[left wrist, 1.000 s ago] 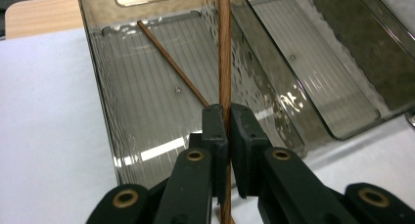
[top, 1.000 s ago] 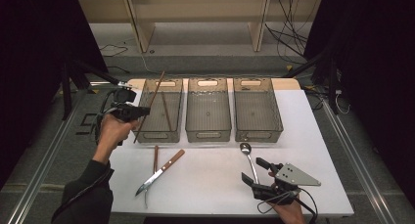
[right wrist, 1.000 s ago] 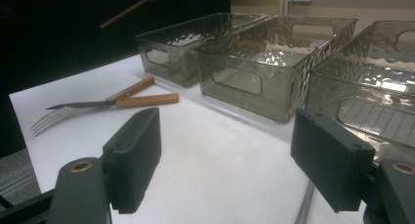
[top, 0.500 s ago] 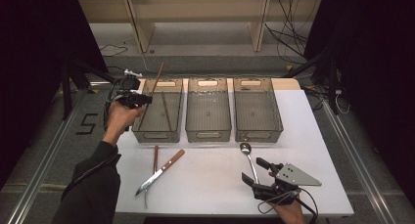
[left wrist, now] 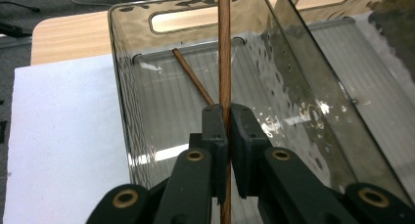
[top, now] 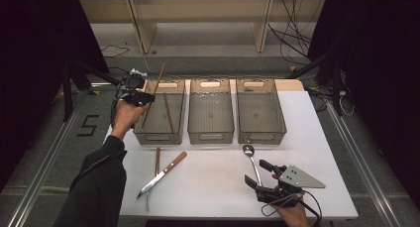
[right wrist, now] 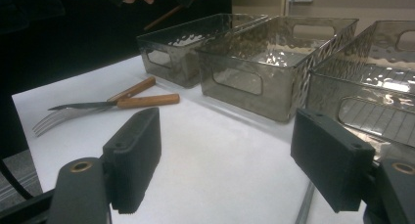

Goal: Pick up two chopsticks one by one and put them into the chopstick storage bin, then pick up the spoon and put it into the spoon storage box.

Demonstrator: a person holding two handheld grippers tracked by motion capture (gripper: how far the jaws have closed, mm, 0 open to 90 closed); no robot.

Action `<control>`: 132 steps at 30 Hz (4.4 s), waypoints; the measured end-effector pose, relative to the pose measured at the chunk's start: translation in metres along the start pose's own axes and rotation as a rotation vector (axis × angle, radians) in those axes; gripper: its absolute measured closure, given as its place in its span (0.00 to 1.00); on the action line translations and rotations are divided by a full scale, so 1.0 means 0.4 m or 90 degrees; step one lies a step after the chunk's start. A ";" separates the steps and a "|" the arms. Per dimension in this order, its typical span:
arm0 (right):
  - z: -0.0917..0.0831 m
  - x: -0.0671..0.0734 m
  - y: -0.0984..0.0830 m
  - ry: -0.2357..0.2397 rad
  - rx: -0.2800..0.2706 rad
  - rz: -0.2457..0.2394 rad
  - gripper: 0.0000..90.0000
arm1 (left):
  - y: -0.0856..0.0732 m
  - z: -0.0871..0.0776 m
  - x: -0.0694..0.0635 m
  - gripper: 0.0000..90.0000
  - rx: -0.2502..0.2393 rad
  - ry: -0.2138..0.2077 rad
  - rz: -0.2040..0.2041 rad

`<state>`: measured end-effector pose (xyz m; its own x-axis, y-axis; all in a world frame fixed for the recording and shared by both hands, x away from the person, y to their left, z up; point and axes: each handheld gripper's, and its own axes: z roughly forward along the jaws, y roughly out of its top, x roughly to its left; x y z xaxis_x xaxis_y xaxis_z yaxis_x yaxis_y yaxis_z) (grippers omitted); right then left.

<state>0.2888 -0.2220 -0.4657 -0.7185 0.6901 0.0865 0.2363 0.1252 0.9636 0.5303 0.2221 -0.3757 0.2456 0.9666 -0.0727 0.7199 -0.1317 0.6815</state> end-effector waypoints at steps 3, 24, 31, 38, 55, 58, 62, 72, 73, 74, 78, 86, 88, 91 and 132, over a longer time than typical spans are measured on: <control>0.001 0.000 0.000 0.001 -0.001 -0.001 0.31 | -0.006 0.012 -0.001 0.94 -0.006 -0.005 -0.002; 0.001 0.001 0.000 0.001 0.000 -0.001 0.31 | -0.035 0.043 -0.008 0.94 0.002 -0.016 0.019; 0.002 0.001 0.000 0.001 0.001 -0.001 0.31 | -0.041 0.051 -0.008 0.94 0.001 -0.016 0.025; 0.001 0.000 0.000 0.001 0.000 0.001 0.31 | -0.045 0.058 -0.008 0.93 0.007 -0.012 0.026; 0.000 0.000 0.000 -0.001 0.000 0.002 0.31 | -0.048 0.002 -0.021 0.54 0.000 -0.064 0.017; 0.001 0.000 0.000 0.000 0.000 0.000 0.31 | -0.055 -0.030 -0.030 0.45 -0.001 -0.076 0.024; 0.000 0.000 0.000 0.000 -0.001 0.001 0.31 | -0.072 -0.072 -0.039 0.39 -0.004 -0.094 0.037; 0.002 0.003 0.000 0.000 0.001 0.000 0.31 | -0.160 -0.133 -0.065 0.35 -0.016 -0.120 0.055; 0.001 0.003 0.000 -0.001 0.001 0.000 0.31 | -0.168 -0.135 -0.067 0.34 -0.018 -0.122 0.054; 0.001 0.003 0.000 -0.001 0.001 0.000 0.31 | -0.179 -0.138 -0.070 0.34 -0.018 -0.123 0.055; 0.003 0.002 0.002 -0.009 0.012 0.003 0.31 | -0.219 -0.149 -0.073 0.32 -0.032 -0.129 0.049; 0.002 -0.010 0.010 -0.043 0.040 0.017 0.31 | -0.287 -0.166 -0.074 0.31 -0.057 -0.151 0.047; 0.005 -0.012 0.012 -0.050 0.054 0.022 0.31 | -0.299 -0.170 -0.072 0.30 -0.068 -0.152 0.045; 0.012 -0.018 0.017 -0.064 0.084 0.021 0.32 | -0.320 -0.173 -0.075 0.28 -0.079 -0.154 0.052; 0.137 -0.082 0.080 -0.095 0.369 0.037 0.38 | -0.517 -0.185 -0.175 0.21 -0.186 -0.185 0.110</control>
<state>0.3559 -0.2018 -0.4513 -0.6036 0.7951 0.0579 0.6210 0.4234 0.6596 0.3161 0.1982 -0.4576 0.5485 0.8286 -0.1123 0.4482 -0.1780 0.8760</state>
